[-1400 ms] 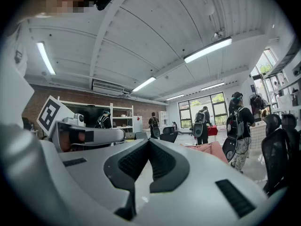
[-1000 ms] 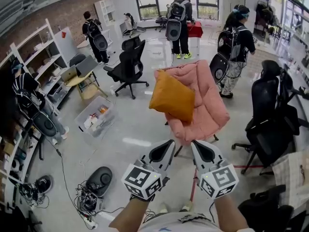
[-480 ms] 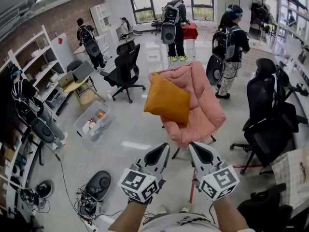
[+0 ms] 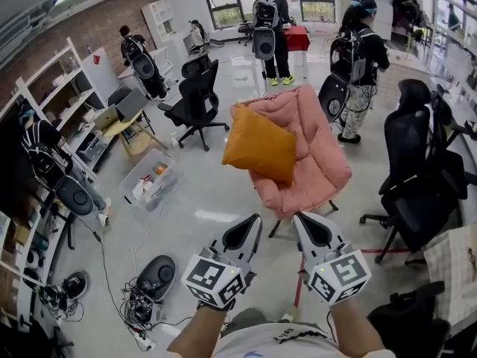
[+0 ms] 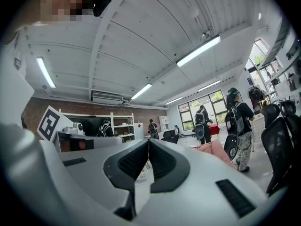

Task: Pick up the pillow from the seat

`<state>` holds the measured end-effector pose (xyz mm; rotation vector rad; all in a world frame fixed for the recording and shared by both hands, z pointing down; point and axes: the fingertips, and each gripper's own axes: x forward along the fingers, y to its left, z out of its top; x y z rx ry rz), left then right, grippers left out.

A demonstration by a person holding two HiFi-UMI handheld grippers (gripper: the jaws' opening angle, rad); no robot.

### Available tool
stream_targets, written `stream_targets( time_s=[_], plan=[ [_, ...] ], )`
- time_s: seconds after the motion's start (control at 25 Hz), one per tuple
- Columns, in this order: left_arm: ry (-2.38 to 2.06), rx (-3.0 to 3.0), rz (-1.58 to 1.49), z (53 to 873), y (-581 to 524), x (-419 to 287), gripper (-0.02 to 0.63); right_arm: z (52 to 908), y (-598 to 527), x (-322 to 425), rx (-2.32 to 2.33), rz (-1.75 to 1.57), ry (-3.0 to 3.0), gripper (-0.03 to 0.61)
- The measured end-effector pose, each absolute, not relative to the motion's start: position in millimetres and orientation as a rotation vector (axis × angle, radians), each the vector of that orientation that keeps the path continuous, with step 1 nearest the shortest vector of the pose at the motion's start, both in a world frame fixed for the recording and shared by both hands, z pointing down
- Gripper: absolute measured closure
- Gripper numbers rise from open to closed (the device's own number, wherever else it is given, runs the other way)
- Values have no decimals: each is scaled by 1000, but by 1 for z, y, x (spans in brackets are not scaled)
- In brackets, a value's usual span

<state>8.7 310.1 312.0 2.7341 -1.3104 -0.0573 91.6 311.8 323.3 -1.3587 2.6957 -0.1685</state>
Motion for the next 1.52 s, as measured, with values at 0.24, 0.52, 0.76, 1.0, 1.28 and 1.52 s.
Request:
stream_targets(
  time_s=[0.24,0.52,0.76,1.0,1.28,1.52],
  plan=[
    [-1323,2741,-46,308,298,17,603,319,300,101,-1355,-166,2683,563],
    [-1310,2743,-48,314,264,20,603,325,267,100,-1362,-163,2701,563],
    [-1282,2738,-54,320,212,7,603,329,219,85,-1395,-170,2710,563],
    [-1257,2738,-58,325,140,-22,603,332,149,57,-1433,-174,2704,563],
    [-1221,2728,-47,330,60,-58,603,331,75,24,-1489,-197,2677,563],
    [-1210,2720,-40,337,5,-89,603,335,29,-7,-1518,-195,2678,563]
  ],
)
